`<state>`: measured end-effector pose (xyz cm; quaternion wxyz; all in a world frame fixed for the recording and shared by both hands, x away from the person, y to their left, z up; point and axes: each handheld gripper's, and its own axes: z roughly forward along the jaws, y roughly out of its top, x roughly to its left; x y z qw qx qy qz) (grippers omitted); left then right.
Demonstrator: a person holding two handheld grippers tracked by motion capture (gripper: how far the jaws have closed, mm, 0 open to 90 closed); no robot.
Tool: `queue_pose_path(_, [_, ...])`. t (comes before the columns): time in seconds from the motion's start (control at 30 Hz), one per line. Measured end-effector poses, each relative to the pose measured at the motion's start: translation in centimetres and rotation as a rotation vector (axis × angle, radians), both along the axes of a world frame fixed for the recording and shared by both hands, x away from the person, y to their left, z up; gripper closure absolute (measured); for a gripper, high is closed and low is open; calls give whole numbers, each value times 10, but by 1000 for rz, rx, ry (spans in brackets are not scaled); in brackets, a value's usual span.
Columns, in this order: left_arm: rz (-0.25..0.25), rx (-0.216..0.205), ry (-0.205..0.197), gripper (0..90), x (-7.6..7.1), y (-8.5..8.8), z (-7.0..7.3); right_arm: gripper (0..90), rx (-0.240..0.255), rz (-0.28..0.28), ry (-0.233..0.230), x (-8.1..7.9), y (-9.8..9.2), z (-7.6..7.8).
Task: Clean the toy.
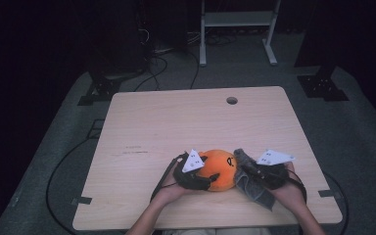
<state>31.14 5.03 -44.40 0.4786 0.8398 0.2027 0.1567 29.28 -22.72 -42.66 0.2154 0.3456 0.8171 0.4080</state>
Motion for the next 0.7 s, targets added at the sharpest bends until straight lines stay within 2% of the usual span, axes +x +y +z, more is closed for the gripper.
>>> queue_pose_path(0.03, [-4,6,-6,278,-1,-1,0,732,22,11,-4,-1,-1,3])
queue_pose_path(0.1, [-38,17,-27,278,-4,-2,-1,731,103,78,-13,-7,5,12])
queue_pose_path(0.17, [-60,12,-20,272,-5,0,-1,731,118,109,-9,-8,12,13])
queue_pose_path(0.23, [-98,-8,-20,241,-6,5,3,732,77,116,-2,-5,20,7])
queue_pose_path(0.27, [-110,-17,-42,216,-6,7,6,735,58,119,1,-5,22,4])
queue_pose_path(0.3, [-107,-37,-64,199,-6,9,10,735,51,122,5,-6,23,2])
queue_pose_path(0.37, [-65,-70,-73,173,-4,10,16,735,41,136,-3,-10,23,2])
queue_pose_path(0.4, [-50,-56,-72,175,-3,9,16,735,36,144,-4,-13,22,2])
queue_pose_path(0.43, [-32,-15,-60,188,-2,7,13,735,34,147,-1,-14,21,2])
queue_pose_path(0.47, [-30,-4,-53,195,-1,6,9,735,41,148,9,-14,18,0])
queue_pose_path(0.53, [-32,-18,-35,212,-2,5,5,735,45,138,29,-12,12,-2])
queue_pose_path(0.6, [-29,-1,-44,223,-4,3,6,734,8,86,41,-8,4,-5])
queue_pose_path(0.63, [-32,12,-47,226,-5,2,6,735,7,71,45,-7,1,-5])
queue_pose_path(0.7, [-43,23,-55,230,-7,1,6,736,33,62,36,-7,-4,1])
